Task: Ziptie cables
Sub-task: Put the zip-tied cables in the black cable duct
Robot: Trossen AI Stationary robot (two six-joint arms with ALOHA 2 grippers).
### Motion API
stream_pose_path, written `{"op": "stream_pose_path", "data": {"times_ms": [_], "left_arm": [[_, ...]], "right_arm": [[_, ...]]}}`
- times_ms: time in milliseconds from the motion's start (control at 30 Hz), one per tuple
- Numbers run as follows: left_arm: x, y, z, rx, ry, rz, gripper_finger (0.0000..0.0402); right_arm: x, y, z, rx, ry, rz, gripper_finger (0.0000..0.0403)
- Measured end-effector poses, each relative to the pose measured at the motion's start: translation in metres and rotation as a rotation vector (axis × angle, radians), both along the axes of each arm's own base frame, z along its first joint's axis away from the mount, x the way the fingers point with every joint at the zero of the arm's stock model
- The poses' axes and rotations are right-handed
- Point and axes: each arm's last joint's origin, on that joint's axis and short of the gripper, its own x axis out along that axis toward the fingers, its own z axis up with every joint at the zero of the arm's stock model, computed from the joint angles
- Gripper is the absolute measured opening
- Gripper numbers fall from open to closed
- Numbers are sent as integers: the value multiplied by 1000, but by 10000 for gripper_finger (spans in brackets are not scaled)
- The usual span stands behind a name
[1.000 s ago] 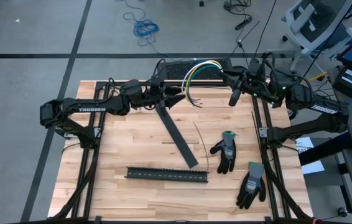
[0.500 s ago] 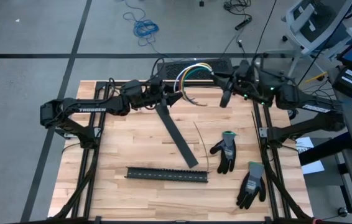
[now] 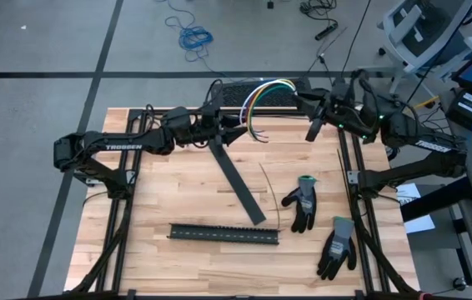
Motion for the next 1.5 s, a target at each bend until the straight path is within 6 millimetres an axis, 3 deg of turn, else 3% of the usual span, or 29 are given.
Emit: {"op": "stream_pose_path", "data": {"times_ms": [267,533,733,1100,1500], "left_arm": [[0,-3,1,-32,-6,-120,185],[-1,-4,4,-34,-42,-133,185],[-1,-3,6,-25,-55,-101,185],[-1,-1,5,-22,-53,-56,185],[-1,0,4,95,-32,19,185]], "right_arm": [[-2,0,-6,4,69,0,0],[-2,0,-6,-6,78,0,0],[1,0,-7,8,71,0,0],[30,-4,-15,11,72,1,0],[25,-3,0,-13,-64,-2,0]]}}
